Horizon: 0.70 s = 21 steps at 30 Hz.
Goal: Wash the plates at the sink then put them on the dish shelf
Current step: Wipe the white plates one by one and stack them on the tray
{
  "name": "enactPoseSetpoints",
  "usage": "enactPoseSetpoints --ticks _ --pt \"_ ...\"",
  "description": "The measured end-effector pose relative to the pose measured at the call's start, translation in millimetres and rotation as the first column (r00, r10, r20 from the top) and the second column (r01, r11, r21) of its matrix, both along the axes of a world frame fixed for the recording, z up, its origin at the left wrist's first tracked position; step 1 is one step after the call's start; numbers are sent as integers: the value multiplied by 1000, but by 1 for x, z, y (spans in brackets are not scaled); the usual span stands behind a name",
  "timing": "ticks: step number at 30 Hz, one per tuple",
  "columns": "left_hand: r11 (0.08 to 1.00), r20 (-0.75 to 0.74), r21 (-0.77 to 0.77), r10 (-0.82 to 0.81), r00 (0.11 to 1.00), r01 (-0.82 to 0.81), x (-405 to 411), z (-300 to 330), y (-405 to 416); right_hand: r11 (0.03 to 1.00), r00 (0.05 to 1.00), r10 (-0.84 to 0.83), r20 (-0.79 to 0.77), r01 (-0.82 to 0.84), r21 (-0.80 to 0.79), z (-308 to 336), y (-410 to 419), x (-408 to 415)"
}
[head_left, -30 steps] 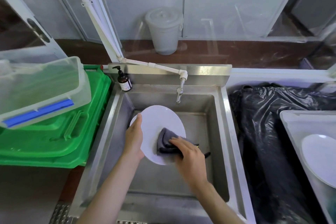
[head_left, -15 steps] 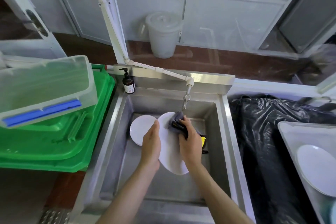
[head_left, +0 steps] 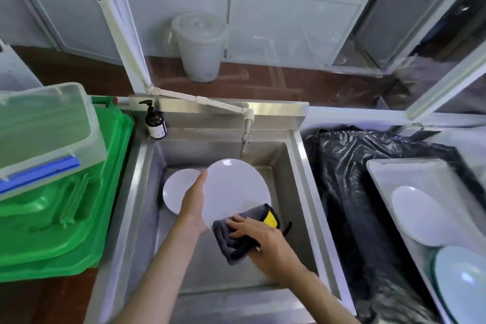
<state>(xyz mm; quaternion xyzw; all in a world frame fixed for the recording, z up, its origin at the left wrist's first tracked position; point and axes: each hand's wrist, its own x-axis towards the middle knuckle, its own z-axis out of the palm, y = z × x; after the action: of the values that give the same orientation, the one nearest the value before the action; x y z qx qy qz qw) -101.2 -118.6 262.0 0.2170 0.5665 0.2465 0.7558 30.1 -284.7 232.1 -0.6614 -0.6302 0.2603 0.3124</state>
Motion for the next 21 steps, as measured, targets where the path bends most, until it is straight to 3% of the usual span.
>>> enactPoseSetpoints --ticks 6,10,13,15,17,21 --pt "994 -13 48 -100 995 101 21 7 0 962 966 -253 47 256 -91 8 -34 58" --pt "992 29 38 -123 992 122 46 13 -11 838 845 -533 -26 524 -152 20 -57 91" --pt "984 88 24 -179 980 178 73 15 -24 694 654 -720 -233 679 -237 39 -74 112" --pt "978 97 40 -210 973 207 94 16 -36 586 414 -795 -443 713 -385 47 -84 127" --pt "968 89 43 -251 964 248 117 19 -50 509 190 -822 -537 669 -542 51 -96 145" --pt "942 58 74 -333 941 328 165 17 -81 495 43 -823 -567 546 -676 57 -122 180"
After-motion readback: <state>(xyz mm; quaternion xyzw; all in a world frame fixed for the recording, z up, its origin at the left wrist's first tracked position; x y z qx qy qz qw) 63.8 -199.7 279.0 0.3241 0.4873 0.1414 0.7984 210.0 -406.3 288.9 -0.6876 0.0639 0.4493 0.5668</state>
